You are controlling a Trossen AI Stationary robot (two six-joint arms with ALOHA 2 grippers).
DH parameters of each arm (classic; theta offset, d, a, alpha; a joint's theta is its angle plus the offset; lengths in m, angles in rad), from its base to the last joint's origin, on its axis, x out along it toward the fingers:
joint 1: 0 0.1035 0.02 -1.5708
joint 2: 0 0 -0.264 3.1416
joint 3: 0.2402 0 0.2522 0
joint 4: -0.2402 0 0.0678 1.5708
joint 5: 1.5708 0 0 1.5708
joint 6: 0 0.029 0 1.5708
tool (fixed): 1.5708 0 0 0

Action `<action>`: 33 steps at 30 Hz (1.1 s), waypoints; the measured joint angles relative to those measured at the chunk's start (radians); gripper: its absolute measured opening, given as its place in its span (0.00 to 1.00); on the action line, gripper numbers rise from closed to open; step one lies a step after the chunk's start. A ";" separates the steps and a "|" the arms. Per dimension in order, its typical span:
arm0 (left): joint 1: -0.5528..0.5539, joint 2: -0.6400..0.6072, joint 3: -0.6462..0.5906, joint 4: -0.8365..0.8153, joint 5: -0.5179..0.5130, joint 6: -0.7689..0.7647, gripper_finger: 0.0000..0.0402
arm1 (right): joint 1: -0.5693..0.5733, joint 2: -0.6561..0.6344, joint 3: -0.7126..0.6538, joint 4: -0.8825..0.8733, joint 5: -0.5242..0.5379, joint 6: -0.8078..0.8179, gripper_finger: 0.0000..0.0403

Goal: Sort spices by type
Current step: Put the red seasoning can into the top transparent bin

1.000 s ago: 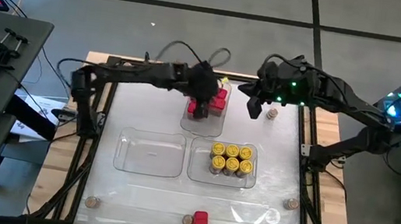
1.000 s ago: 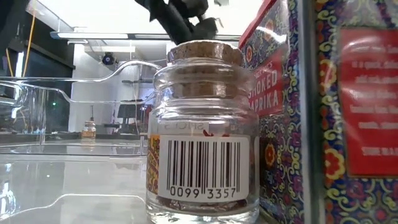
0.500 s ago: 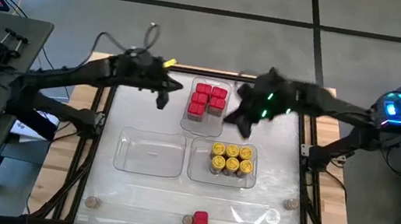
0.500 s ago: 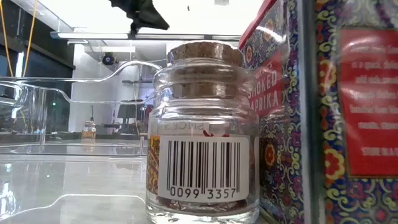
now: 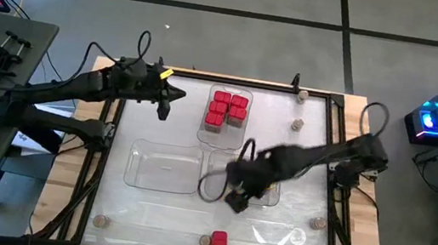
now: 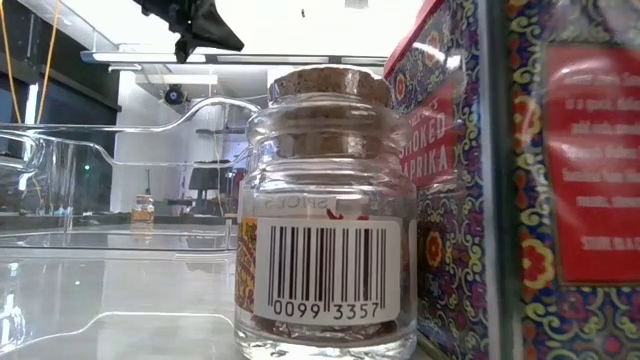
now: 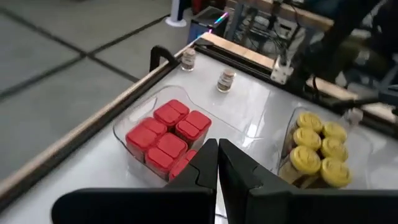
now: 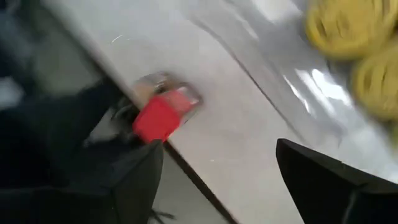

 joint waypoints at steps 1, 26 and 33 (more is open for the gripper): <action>0.000 0.000 0.001 0.002 0.005 0.033 0.00 | 0.024 0.025 0.000 0.001 0.023 0.107 0.76; 0.000 0.000 0.001 -0.027 0.134 0.153 0.00 | 0.249 0.298 0.000 0.350 0.169 1.038 0.77; 0.000 0.001 0.001 -0.027 0.134 0.153 0.00 | 0.249 0.314 0.000 0.361 0.133 1.017 0.77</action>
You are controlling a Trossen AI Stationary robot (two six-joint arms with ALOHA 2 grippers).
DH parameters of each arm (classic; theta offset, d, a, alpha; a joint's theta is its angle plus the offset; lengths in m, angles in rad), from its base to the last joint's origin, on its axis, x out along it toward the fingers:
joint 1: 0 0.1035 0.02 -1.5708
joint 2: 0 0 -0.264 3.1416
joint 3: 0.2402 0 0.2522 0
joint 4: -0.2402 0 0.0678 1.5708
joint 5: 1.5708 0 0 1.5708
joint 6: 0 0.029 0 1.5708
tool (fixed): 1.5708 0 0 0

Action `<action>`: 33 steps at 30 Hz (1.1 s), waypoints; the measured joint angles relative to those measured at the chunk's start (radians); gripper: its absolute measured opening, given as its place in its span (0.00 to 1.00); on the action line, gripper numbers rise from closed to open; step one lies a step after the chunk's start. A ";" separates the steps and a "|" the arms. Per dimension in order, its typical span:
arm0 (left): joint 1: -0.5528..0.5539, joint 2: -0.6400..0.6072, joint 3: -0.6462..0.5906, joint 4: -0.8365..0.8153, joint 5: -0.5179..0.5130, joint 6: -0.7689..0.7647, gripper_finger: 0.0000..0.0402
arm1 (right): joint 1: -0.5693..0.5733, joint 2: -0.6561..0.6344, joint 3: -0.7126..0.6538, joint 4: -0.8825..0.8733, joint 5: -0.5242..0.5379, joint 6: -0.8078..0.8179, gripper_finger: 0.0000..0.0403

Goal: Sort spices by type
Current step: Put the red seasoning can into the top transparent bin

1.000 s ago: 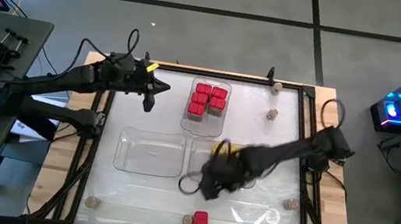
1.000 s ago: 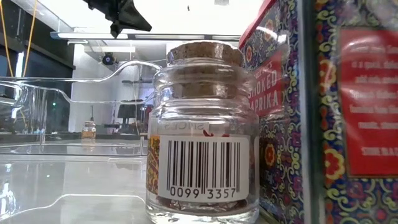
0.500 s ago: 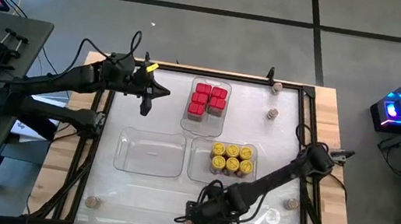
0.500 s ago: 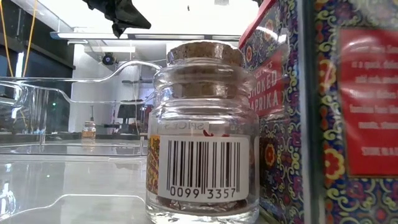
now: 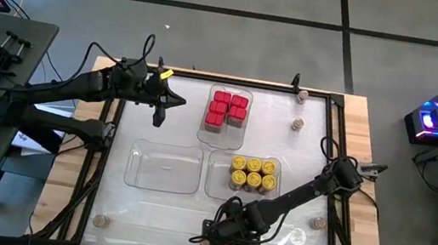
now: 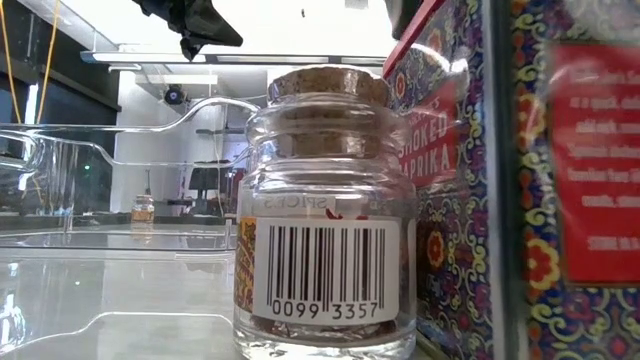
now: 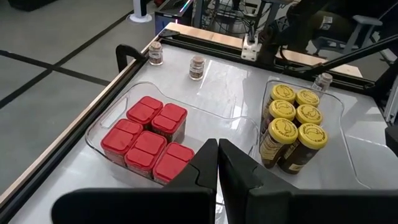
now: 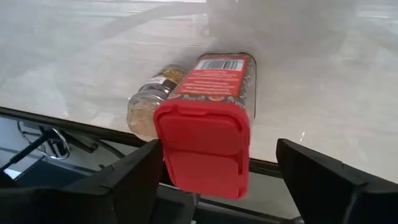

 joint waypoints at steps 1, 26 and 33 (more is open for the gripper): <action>0.000 0.000 0.000 0.000 0.000 -0.001 0.00 | 0.000 0.000 0.000 0.000 0.002 0.000 0.77; 0.000 0.000 0.000 0.003 0.000 0.001 0.00 | -0.008 0.037 -0.001 0.063 -0.037 -0.038 0.72; 0.019 0.000 0.025 0.006 -0.028 0.078 0.00 | -0.011 0.031 0.000 0.072 -0.017 -0.055 0.50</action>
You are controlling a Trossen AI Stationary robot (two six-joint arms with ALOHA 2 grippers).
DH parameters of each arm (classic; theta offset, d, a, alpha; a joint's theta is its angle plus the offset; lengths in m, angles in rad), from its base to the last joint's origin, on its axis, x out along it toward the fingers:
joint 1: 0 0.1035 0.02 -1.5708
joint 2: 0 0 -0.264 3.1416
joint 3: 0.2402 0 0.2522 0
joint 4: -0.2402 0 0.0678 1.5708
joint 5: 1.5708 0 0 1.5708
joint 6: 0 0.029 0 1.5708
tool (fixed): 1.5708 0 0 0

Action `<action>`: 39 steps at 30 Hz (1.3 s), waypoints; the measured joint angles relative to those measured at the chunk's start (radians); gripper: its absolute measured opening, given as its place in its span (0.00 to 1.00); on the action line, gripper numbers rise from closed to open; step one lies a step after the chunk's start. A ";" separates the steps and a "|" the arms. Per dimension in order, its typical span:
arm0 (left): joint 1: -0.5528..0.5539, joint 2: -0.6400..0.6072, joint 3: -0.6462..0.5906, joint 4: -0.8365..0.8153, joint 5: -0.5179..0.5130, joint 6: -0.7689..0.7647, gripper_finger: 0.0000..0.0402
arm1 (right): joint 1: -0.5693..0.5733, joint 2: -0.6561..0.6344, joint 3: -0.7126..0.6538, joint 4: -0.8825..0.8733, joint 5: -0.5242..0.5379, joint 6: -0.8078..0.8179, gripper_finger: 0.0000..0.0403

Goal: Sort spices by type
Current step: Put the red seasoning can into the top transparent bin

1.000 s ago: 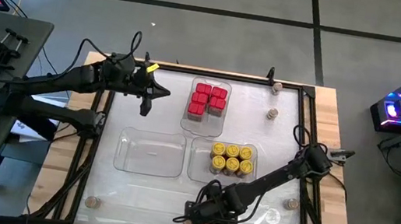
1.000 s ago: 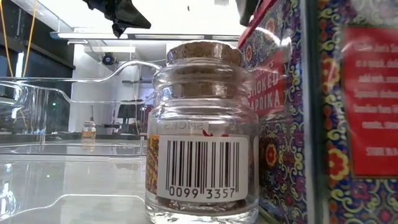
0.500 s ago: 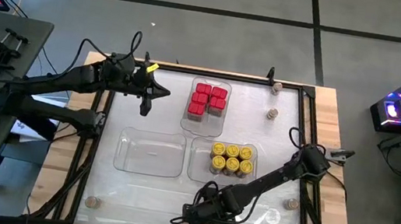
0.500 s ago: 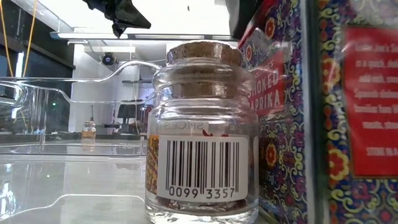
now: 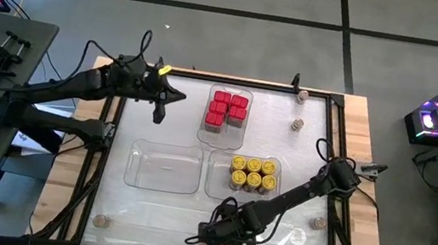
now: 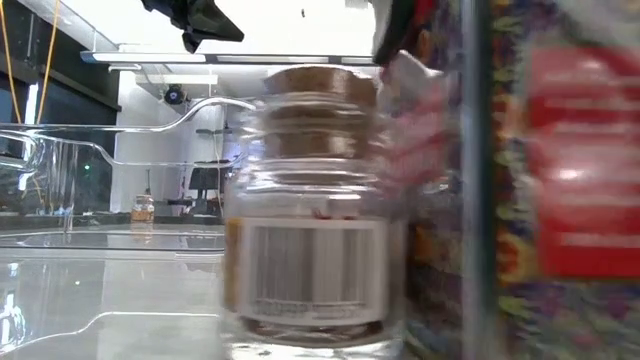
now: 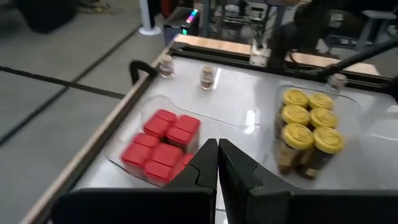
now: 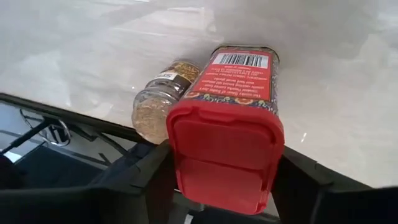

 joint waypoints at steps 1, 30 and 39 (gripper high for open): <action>0.009 0.000 0.007 0.000 -0.007 0.012 0.00 | 0.000 -0.001 0.007 -0.005 0.005 -0.014 0.50; 0.212 -0.011 0.013 0.152 0.498 -0.184 0.00 | -0.627 -0.089 0.556 -0.732 0.152 -1.250 0.50; 0.228 -0.046 0.013 0.220 0.428 -0.310 0.00 | -0.862 -0.073 0.497 -0.811 0.093 -2.030 0.50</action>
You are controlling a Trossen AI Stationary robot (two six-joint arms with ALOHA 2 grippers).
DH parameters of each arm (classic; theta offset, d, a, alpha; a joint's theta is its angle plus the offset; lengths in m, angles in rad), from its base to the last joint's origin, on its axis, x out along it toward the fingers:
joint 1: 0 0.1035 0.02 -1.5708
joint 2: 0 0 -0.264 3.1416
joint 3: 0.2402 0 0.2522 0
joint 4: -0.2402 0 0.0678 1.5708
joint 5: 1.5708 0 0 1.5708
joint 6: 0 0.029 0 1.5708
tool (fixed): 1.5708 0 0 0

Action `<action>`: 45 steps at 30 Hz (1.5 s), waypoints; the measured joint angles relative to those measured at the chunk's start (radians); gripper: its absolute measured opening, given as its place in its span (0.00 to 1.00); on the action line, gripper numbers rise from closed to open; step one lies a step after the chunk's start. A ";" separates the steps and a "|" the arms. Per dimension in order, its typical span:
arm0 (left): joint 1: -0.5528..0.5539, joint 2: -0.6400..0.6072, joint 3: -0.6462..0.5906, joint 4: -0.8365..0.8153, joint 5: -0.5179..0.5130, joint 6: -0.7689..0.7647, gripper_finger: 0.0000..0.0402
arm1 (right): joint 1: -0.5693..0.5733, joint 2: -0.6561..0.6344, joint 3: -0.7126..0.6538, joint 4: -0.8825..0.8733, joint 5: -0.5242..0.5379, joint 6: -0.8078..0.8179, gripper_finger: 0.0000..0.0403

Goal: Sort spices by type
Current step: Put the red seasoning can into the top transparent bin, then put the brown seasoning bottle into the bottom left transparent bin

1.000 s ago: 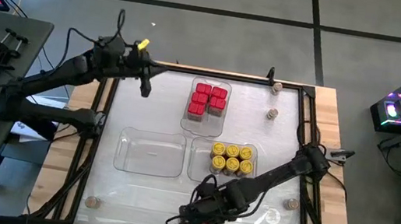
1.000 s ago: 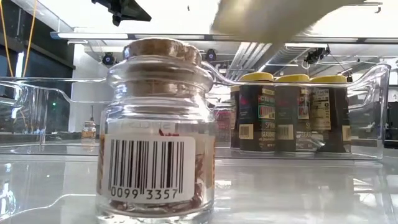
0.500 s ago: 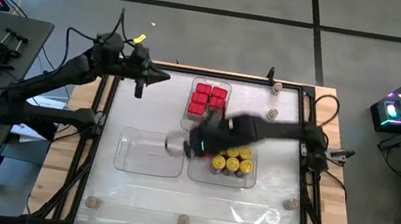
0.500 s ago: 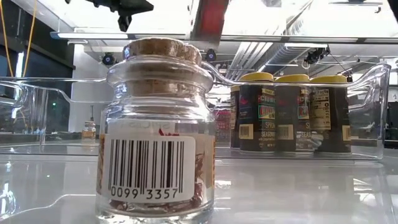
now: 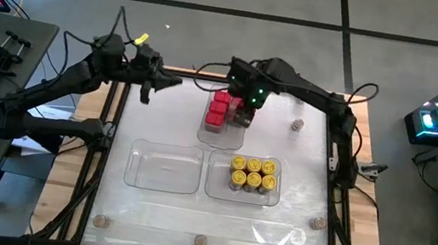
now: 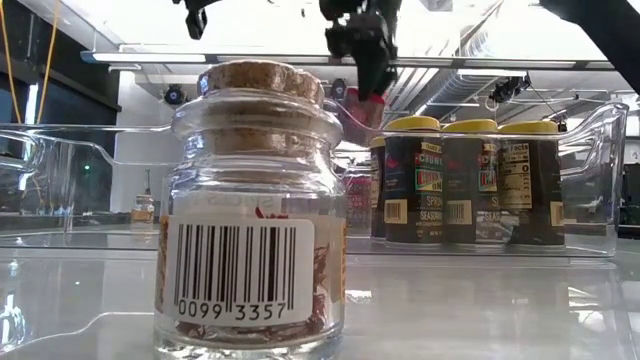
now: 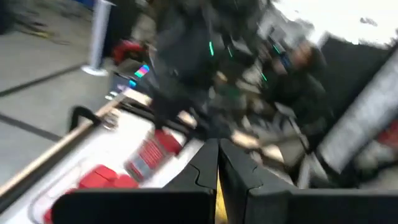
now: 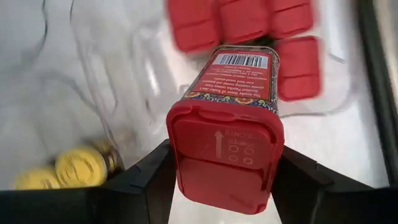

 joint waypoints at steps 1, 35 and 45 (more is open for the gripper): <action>0.001 -0.002 0.000 0.020 -0.035 -0.038 0.00 | -0.009 0.003 -0.020 0.009 -0.030 -0.060 0.50; -0.006 0.003 0.000 0.111 -0.222 -0.130 0.00 | 0.011 0.006 -0.406 0.204 0.045 -0.255 0.85; -0.006 -0.003 0.000 0.095 -0.194 -0.059 0.00 | 0.019 -0.004 -0.327 0.113 0.036 -0.193 0.82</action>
